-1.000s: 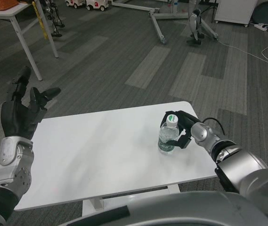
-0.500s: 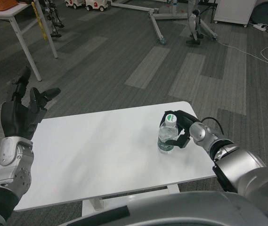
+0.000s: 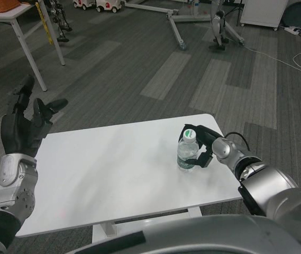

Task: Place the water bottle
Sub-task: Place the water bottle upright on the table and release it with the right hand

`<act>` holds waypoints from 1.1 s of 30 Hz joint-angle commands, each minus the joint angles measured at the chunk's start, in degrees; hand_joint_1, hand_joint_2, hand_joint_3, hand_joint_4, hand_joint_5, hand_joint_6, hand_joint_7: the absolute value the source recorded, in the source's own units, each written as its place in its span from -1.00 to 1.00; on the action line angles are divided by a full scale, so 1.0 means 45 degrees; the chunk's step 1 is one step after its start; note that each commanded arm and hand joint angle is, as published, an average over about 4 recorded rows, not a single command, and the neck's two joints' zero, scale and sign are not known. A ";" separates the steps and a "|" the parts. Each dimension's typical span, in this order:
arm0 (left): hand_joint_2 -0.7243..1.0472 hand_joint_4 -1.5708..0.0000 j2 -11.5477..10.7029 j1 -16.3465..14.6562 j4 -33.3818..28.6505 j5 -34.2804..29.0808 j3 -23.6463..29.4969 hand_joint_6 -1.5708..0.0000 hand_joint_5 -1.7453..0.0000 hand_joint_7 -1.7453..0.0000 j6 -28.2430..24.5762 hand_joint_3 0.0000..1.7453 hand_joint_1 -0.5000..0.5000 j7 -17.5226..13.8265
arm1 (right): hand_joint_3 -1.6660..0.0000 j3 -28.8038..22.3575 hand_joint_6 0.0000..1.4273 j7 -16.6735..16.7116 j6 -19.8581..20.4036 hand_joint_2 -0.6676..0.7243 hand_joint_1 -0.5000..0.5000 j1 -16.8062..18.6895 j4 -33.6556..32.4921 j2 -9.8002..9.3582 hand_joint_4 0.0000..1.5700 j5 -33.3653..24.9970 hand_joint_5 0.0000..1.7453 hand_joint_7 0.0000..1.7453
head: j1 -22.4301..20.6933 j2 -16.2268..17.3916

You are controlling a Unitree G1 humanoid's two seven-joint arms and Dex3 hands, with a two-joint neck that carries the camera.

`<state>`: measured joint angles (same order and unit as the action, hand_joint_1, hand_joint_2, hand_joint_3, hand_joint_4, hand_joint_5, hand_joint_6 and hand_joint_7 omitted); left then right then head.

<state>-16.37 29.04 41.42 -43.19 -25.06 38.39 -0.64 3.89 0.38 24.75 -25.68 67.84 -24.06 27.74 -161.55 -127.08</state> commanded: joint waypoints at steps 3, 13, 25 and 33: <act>1.00 0.10 -0.0053 -0.0009 -0.0040 0.0007 0.0080 0.67 0.18 0.76 0.0024 -0.10 -0.91 0.0025 | -0.64 -0.0064 -0.96 -0.0533 -0.0363 -0.82 -0.88 -0.0251 0.0177 0.0053 -1.00 -0.0086 -0.83 0.70 | 0.0000 0.0000; 1.00 0.10 -0.0053 -0.0004 -0.0021 0.0007 0.0080 0.67 0.18 0.76 0.0024 -0.10 -0.91 0.0025 | 0.12 -0.0064 -1.00 -0.0953 -0.0348 -0.43 -0.77 -0.0251 0.0280 0.0009 -1.00 -0.0403 -1.00 -0.60 | 0.0080 0.0015; 1.00 0.10 -0.0053 0.0011 -0.0006 0.0007 0.0080 0.67 0.18 0.76 0.0024 -0.10 -0.91 0.0025 | 0.71 -0.0084 -1.00 -0.1437 -0.0304 -0.18 -0.40 -0.0173 0.0265 -0.0177 -1.00 -0.0945 -1.00 -1.00 | 0.0064 0.0017; 1.00 0.10 -0.0053 0.0011 -0.0006 0.0007 0.0080 0.67 0.18 0.76 0.0024 -0.10 -0.91 0.0025 | 0.81 -0.0108 -1.00 -0.1759 -0.0304 -0.14 -0.33 -0.0080 0.0128 -0.0377 -1.00 -0.1292 -1.00 -1.00 | 0.0056 0.0015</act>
<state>-16.37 29.04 41.43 -43.18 -25.06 38.39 -0.64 3.81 -7.14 23.55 -25.71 68.73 -24.87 22.79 -161.28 -127.01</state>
